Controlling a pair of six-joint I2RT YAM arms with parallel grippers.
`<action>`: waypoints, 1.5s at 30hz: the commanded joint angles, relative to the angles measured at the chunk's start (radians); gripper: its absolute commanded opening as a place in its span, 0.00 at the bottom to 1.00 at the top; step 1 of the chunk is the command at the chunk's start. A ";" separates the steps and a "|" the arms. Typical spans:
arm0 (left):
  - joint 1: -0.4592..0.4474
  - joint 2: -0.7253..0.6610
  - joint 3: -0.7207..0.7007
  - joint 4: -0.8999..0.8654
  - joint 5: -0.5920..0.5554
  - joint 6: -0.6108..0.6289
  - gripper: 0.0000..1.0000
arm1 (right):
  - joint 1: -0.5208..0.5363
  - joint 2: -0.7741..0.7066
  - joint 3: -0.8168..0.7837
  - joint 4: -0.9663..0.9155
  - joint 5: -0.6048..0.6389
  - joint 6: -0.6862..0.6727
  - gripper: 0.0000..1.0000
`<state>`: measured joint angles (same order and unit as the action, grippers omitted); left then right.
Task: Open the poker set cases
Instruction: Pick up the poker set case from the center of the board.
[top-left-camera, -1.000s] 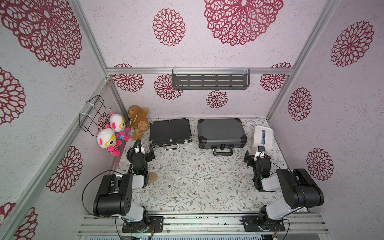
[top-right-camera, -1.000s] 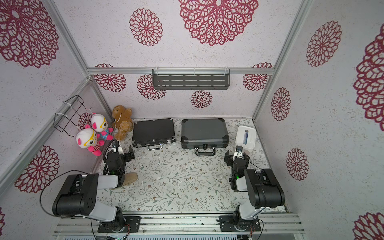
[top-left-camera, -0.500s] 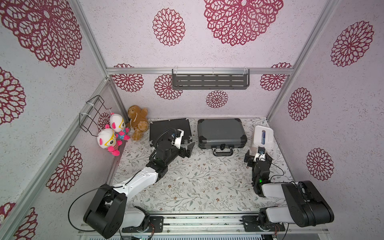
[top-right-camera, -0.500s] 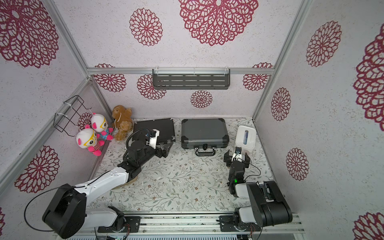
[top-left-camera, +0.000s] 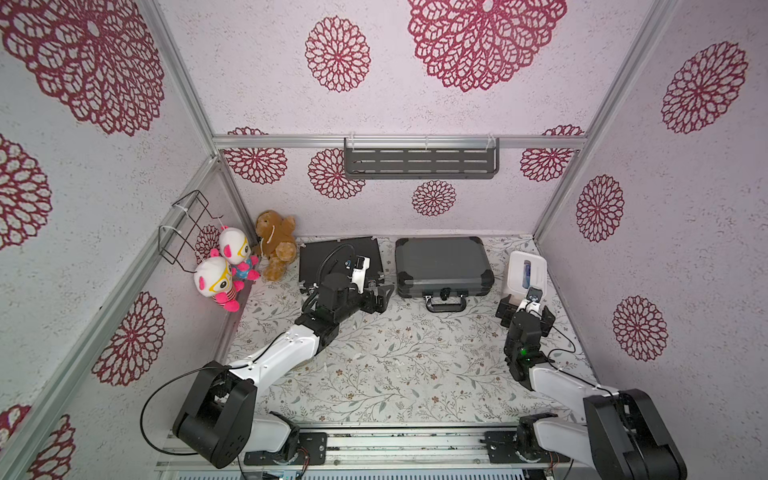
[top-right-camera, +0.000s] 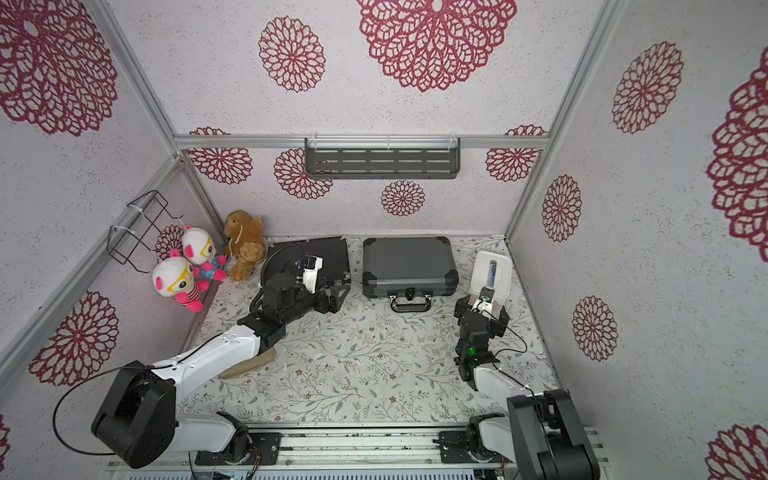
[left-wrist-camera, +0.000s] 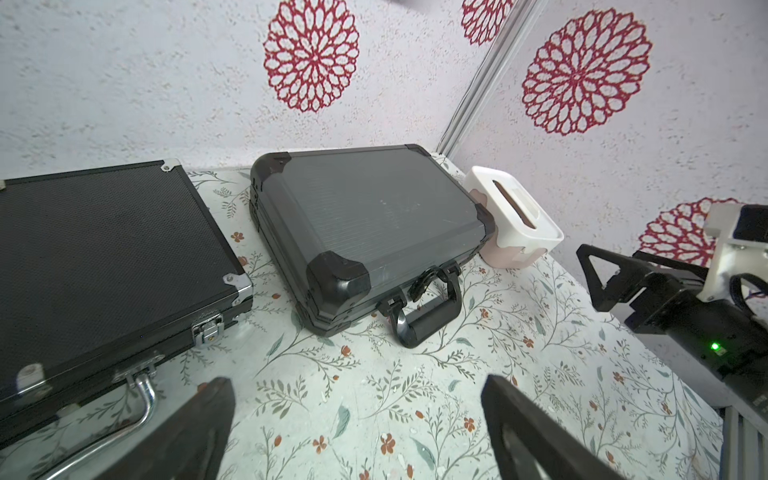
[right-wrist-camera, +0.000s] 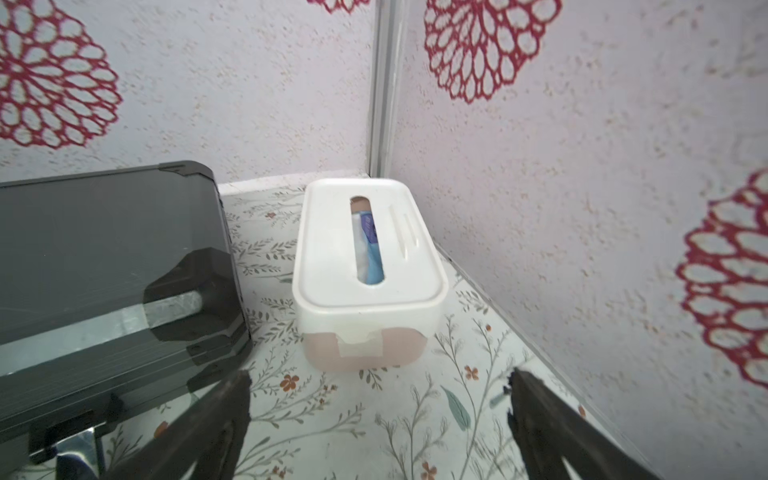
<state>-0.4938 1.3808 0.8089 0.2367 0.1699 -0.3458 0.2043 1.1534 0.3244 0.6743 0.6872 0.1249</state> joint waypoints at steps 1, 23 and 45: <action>0.003 -0.011 0.017 -0.116 -0.053 0.004 0.97 | 0.003 -0.093 0.151 -0.424 0.098 0.240 0.99; 0.009 -0.008 0.024 -0.140 -0.137 0.021 0.97 | -0.053 -0.275 0.191 -0.855 -0.362 0.438 0.99; 0.129 -0.059 -0.111 -0.150 -0.501 -0.344 0.97 | 0.075 0.147 0.120 -0.149 -0.658 0.671 0.79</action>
<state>-0.3393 1.3670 0.7013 0.0528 -0.2726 -0.6910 0.2741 1.2636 0.4103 0.3695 0.0456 0.7650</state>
